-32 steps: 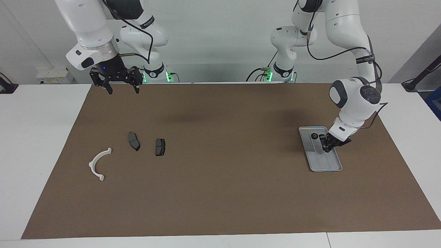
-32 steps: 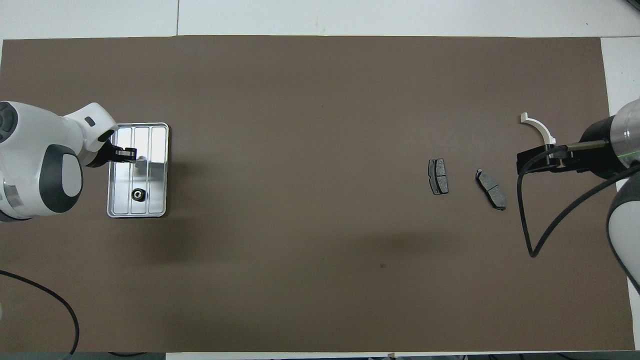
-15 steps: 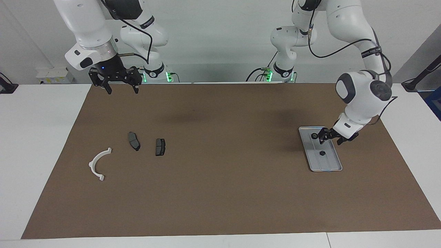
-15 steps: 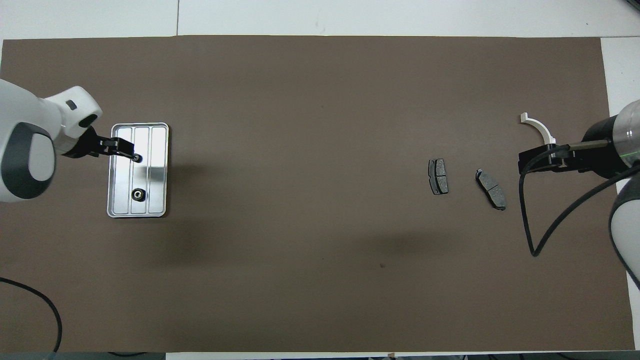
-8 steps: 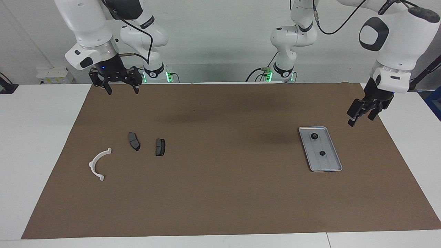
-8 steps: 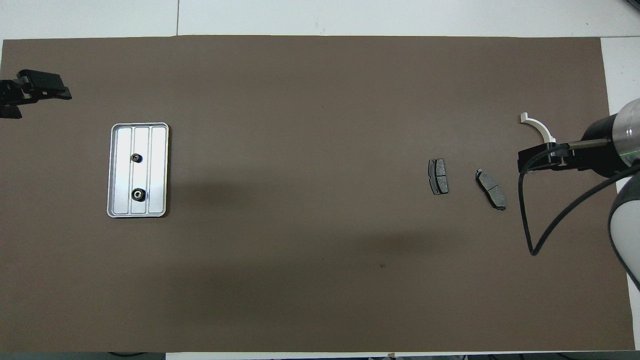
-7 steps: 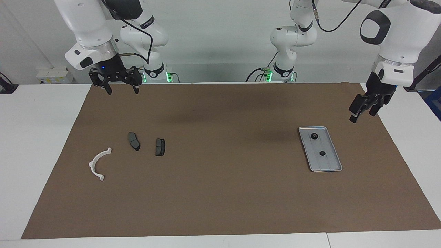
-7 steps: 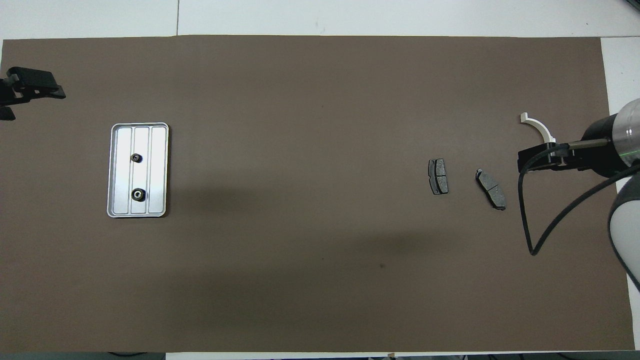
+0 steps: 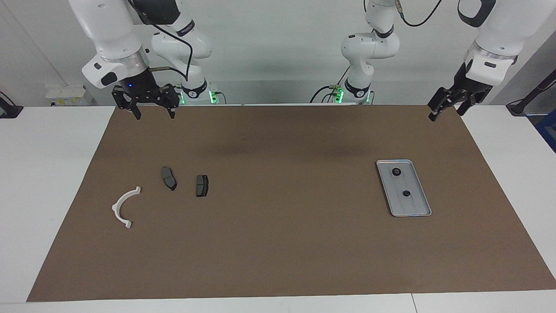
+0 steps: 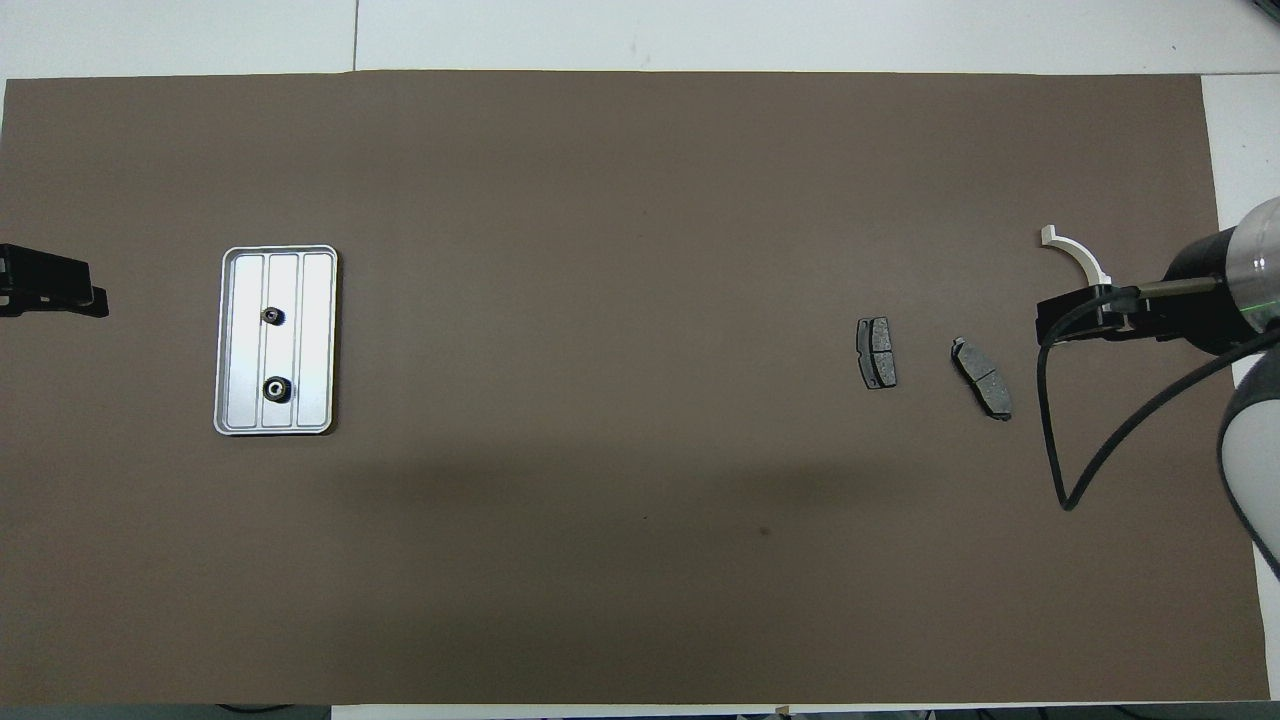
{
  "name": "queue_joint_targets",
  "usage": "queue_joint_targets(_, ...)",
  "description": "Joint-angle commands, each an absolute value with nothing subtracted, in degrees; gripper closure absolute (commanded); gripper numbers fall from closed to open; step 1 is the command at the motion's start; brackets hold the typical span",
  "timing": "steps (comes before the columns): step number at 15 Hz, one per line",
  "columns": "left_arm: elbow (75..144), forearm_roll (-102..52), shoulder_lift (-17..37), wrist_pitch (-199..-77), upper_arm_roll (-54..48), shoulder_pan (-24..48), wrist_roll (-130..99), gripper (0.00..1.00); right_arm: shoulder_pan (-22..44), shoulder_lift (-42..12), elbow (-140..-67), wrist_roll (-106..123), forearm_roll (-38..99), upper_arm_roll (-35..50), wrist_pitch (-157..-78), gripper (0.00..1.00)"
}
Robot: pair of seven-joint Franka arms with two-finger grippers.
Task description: Pick bearing gear from pile to tray
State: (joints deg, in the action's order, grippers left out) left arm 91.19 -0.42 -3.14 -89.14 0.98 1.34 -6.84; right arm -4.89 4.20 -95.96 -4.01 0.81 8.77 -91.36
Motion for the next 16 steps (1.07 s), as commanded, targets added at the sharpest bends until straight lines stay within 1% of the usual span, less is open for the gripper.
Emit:
queue_joint_targets(1, 90.79, 0.70, -3.34, -87.10, 0.62, 2.64, -5.36, 0.00, -6.59, 4.66, -96.33, -2.90, 2.29, 9.23, -92.55, 0.00)
queue_joint_targets(4, 90.53, 0.35, -2.73, -85.79, 0.53, 4.04, -5.36, 0.00, -6.59, 4.66, -96.33, -2.99, 2.37, 9.23, -92.55, 0.00)
queue_joint_targets(6, 88.25, 0.35, -1.67, -84.12, 0.53, 4.04, -5.27, 0.00, -6.42, 4.75, -96.33, -3.25, 2.29, 9.23, -92.55, 0.00)
queue_joint_targets(10, 88.50, -0.61, -2.72, -83.76, 0.61, 3.87, -2.83, 0.00, -6.42, 4.75, -96.33, -2.99, 2.37, 9.23, -92.55, 0.00)
queue_joint_targets(16, 88.33, -0.53, -2.90, -83.93, 0.79, 3.52, -0.44, 0.00, -6.50, 4.75, -96.33, -3.08, 2.37, 9.23, -92.55, 0.00)
